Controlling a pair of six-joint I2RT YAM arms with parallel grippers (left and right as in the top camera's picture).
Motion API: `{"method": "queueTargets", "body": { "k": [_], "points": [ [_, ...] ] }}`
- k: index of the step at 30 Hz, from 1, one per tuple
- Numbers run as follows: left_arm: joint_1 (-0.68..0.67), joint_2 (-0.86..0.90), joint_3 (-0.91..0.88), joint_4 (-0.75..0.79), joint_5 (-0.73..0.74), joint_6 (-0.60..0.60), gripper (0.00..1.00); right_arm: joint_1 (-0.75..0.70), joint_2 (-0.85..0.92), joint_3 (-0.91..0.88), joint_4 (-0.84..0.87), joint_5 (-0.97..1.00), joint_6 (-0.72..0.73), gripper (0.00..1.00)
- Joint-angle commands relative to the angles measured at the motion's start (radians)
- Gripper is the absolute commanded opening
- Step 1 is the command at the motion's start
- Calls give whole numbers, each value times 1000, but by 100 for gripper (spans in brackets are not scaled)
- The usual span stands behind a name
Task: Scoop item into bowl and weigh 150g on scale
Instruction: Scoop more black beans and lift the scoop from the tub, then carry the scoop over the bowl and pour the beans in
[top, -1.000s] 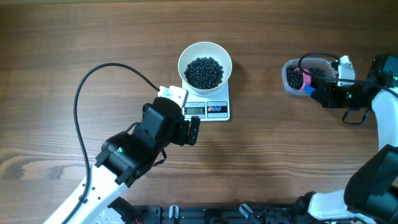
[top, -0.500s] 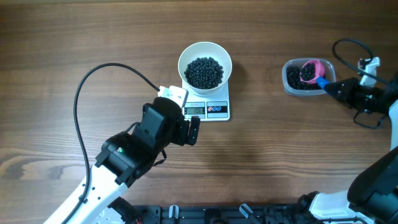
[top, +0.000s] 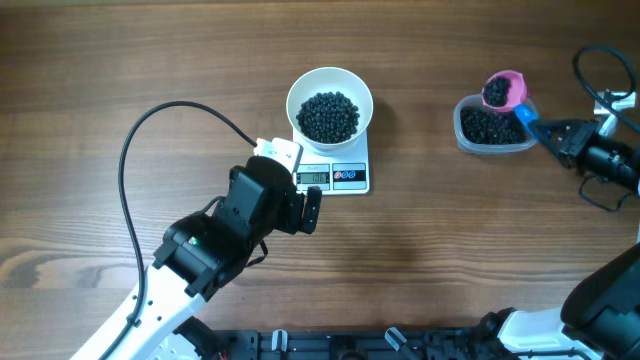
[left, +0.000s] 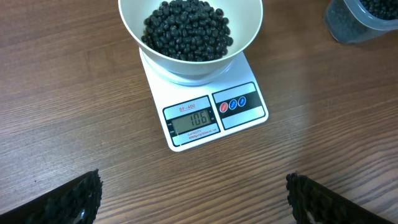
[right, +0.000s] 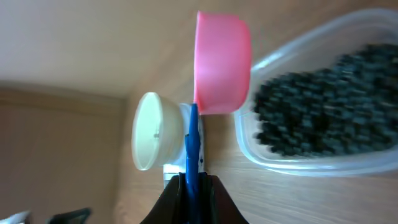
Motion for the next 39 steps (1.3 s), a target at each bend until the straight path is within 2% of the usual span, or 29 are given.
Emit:
{"method": "queueTargets", "body": {
  "k": [1,5,9,13,15,20,25,27,39],
  "points": [
    [5,-1,2,3,5,16,100,-1,16,-1,11,-188,57,4],
    [5,-1,2,3,5,16,100,51,16,-1,13,-310,68,4],
    [5,-1,2,3,5,16,100,194,16,-1,74,-308,176,5],
    [5,-1,2,3,5,16,100,368,16,-1,261,-294,336,8],
    [5,-1,2,3,5,16,100,469,16,-1,378,-208,399,4],
    [5,-1,2,3,5,16,100,645,16,-1,457,-52,396,4],
    [5,-1,2,3,5,16,100,783,16,-1,477,266,383,4],
    [5,-1,2,3,5,16,100,819,16,-1,491,339,316,4],
    [5,-1,2,3,5,16,100,858,-43,6,495,448,149,4]
  ]
}}
